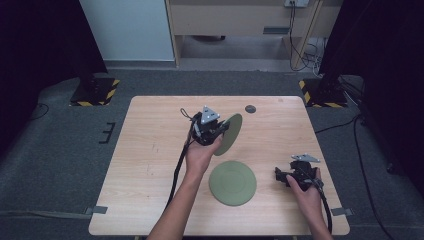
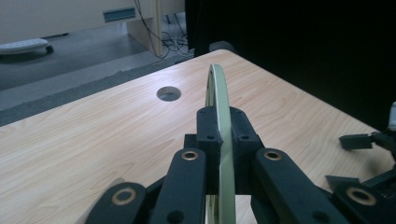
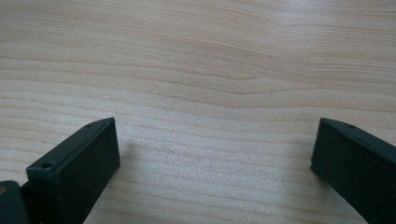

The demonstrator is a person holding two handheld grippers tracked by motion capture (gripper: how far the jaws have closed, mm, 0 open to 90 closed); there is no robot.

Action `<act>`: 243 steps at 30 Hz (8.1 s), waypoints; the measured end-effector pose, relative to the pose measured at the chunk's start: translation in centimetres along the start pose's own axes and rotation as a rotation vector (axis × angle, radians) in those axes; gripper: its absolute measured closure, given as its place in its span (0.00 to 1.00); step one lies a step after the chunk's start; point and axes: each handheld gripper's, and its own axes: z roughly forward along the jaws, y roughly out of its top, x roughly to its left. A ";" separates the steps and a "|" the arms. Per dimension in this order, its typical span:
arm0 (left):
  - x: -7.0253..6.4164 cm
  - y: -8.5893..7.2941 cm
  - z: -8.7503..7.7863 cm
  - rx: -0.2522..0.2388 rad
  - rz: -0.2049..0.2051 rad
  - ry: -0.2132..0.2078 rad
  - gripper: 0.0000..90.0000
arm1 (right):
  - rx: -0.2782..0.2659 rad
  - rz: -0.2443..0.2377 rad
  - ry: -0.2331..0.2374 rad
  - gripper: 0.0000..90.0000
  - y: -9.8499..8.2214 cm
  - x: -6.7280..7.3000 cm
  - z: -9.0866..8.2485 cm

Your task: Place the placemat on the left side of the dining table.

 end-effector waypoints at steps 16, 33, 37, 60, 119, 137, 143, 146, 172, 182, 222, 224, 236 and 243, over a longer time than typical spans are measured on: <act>2.2 -0.4 -1.7 -0.008 -0.020 0.036 0.95 | 0.000 -0.001 0.000 0.01 0.0 0.0 0.0; 4.5 -1.4 -3.5 -0.024 -0.062 0.074 0.95 | 0.002 -0.008 0.007 0.02 0.0 0.0 0.0; 5.0 -1.8 -3.9 -0.021 -0.070 0.083 0.95 | 0.001 -0.009 0.009 0.01 0.0 0.1 0.0; 8.2 -5.0 -6.7 -0.027 -0.138 0.156 0.95 | 0.001 -0.018 0.018 0.01 0.0 0.1 0.1; 12.2 -8.5 -10.1 -0.014 -0.208 0.239 0.95 | 0.004 -0.026 0.027 0.01 0.1 0.2 0.1; 13.7 -9.9 -11.4 -0.031 -0.236 0.280 0.95 | 0.004 -0.025 0.029 0.01 0.1 0.3 0.1; 14.4 -10.5 -11.9 -0.032 -0.253 0.292 0.95 | 0.004 -0.025 0.029 0.01 0.1 0.3 0.1; 14.8 -10.6 -11.9 -0.025 -0.253 0.295 0.95 | 0.004 -0.022 0.026 0.01 0.1 0.3 0.1; 16.3 -11.5 -12.7 0.017 -0.259 0.327 0.94 | 0.002 -0.026 0.024 0.01 0.1 0.4 0.1; 17.0 -12.4 -13.1 0.040 -0.268 0.347 0.94 | 0.002 -0.026 0.024 0.01 0.1 0.4 0.1; 19.9 -14.8 -12.5 0.218 -0.248 0.409 0.75 | 0.002 -0.027 0.025 0.01 0.0 0.4 0.0; 19.9 -14.8 -12.3 0.230 -0.240 0.421 0.69 | 0.003 -0.024 0.026 0.01 0.0 0.5 0.0; 19.4 -14.6 -11.7 0.206 -0.213 0.414 0.31 | 0.003 -0.025 0.026 0.01 0.0 0.5 0.0; 18.9 -14.4 -11.4 0.192 -0.231 0.369 0.12 | 0.003 -0.025 0.026 0.01 0.0 0.5 0.0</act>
